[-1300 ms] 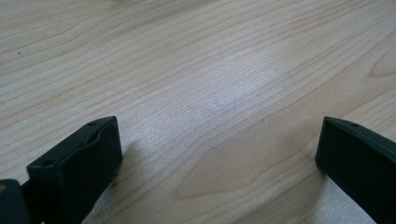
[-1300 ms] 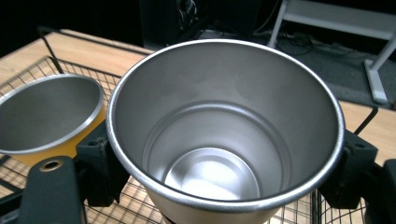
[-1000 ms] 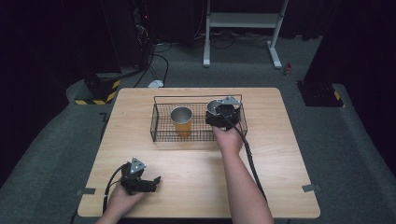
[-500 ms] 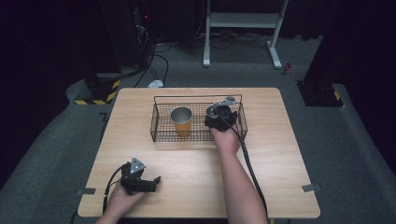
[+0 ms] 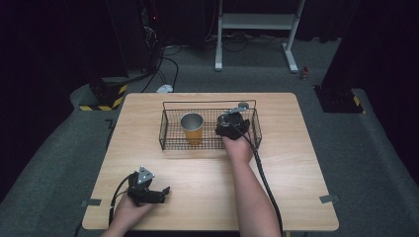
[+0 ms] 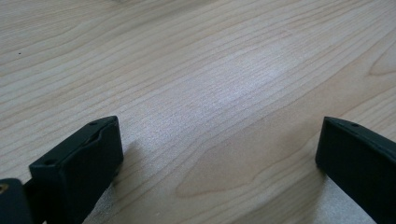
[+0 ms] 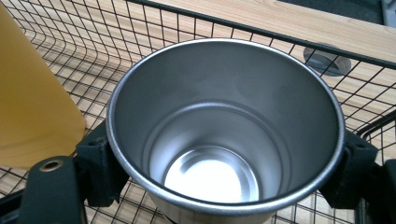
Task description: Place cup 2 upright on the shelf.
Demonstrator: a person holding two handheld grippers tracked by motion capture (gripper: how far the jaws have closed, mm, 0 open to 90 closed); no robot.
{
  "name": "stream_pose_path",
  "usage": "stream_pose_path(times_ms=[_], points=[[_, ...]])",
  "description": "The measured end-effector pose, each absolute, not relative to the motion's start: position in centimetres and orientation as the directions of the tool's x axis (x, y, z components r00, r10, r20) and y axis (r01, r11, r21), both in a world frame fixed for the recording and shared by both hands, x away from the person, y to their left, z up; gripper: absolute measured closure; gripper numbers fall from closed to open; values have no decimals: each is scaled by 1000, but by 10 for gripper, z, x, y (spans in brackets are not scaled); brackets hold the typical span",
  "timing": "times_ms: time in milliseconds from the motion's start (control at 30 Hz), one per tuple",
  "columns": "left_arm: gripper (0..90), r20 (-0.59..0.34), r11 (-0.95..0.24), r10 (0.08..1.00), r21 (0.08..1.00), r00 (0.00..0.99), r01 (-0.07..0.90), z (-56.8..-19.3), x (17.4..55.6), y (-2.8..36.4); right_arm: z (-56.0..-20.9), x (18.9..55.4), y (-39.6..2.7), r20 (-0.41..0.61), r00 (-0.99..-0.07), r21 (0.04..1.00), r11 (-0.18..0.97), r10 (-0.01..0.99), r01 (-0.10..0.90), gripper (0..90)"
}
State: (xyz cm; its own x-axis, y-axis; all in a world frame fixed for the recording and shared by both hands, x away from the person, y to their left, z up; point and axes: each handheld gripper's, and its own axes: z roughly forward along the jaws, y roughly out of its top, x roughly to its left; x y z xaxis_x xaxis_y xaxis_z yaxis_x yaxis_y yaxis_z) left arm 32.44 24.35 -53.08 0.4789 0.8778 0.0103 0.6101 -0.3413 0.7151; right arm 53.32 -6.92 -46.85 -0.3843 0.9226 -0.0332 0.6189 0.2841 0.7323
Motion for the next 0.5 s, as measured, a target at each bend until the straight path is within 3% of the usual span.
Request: stream_pose_path(times_ms=[500], points=[[11, 9, -339, 878, 716, 478, 610, -531, 324, 243, -472, 533, -70, -14, -399, 710, 290, 917, 642, 182]])
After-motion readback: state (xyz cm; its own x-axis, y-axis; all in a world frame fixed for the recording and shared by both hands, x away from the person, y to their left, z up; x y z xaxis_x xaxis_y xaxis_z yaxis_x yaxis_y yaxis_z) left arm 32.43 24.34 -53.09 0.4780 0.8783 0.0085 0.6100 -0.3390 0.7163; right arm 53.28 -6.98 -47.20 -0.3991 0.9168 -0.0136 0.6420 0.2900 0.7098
